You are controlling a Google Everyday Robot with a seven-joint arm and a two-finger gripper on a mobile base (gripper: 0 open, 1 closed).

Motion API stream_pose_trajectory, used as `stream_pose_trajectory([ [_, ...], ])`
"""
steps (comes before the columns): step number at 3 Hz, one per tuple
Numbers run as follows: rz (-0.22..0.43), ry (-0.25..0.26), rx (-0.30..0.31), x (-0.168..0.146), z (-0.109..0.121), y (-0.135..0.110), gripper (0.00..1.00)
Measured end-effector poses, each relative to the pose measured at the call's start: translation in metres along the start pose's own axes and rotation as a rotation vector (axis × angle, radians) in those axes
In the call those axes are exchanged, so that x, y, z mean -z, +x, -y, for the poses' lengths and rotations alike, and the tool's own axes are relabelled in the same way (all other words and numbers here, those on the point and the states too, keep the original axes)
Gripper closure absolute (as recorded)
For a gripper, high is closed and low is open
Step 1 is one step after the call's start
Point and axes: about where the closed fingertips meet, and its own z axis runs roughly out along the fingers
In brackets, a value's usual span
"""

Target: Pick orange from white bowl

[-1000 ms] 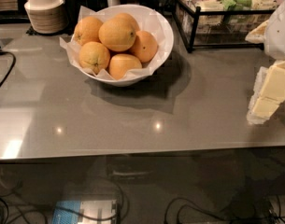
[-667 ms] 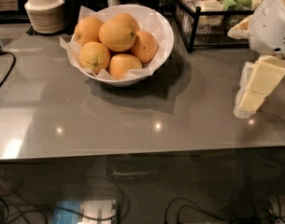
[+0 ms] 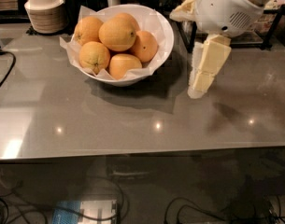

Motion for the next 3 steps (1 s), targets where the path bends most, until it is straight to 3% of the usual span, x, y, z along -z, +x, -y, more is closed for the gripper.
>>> stream_pose_trajectory([
  [1,0.048,0.042,0.043,-0.013,0.018,-0.032,0.00],
  [2,0.089,0.089,0.050,-0.039,0.052,-0.059,0.00],
  [3,0.120,0.083,0.042,-0.067,0.087,-0.078,0.00],
])
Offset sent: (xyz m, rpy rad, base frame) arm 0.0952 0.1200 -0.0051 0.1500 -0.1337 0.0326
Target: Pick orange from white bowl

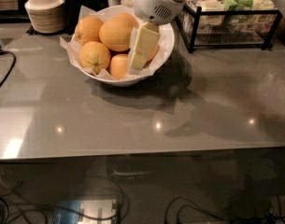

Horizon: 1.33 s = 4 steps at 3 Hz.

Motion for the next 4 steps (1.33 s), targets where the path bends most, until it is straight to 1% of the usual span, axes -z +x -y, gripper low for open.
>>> stream_pose_trajectory([
  [1,0.035,-0.022,-0.022,-0.023,0.033,-0.010,0.00],
  [2,0.042,-0.041,-0.031,-0.040,0.058,-0.019,0.00],
  [3,0.021,-0.053,-0.062,-0.055,0.073,-0.011,0.00],
  [4,-0.011,-0.067,-0.098,-0.069,0.075,0.005,0.00],
])
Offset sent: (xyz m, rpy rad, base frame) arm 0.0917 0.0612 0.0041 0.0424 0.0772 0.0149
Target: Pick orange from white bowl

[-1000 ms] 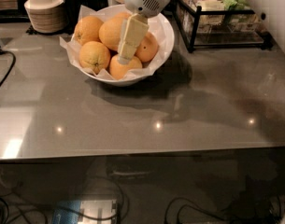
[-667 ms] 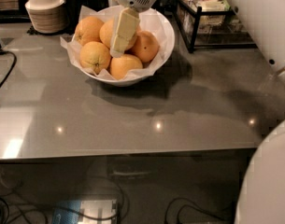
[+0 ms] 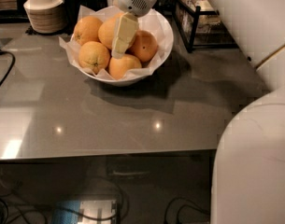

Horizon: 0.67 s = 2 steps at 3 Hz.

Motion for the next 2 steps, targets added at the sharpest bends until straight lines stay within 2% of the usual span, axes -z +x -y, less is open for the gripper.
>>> stream_pose_trajectory([
  [2,-0.057,-0.040,-0.056,-0.034,0.002,0.028,0.00],
])
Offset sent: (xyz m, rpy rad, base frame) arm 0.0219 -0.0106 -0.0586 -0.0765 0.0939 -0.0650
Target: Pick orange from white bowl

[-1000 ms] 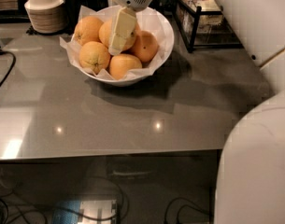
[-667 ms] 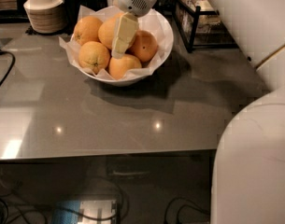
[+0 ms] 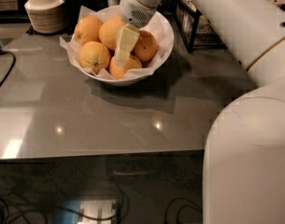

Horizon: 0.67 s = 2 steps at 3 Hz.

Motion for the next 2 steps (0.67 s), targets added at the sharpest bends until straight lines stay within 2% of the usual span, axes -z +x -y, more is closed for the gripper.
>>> stream_pose_trajectory([
  [2,-0.016,-0.012,-0.014,0.0033,0.0017,-0.0012,0.00],
])
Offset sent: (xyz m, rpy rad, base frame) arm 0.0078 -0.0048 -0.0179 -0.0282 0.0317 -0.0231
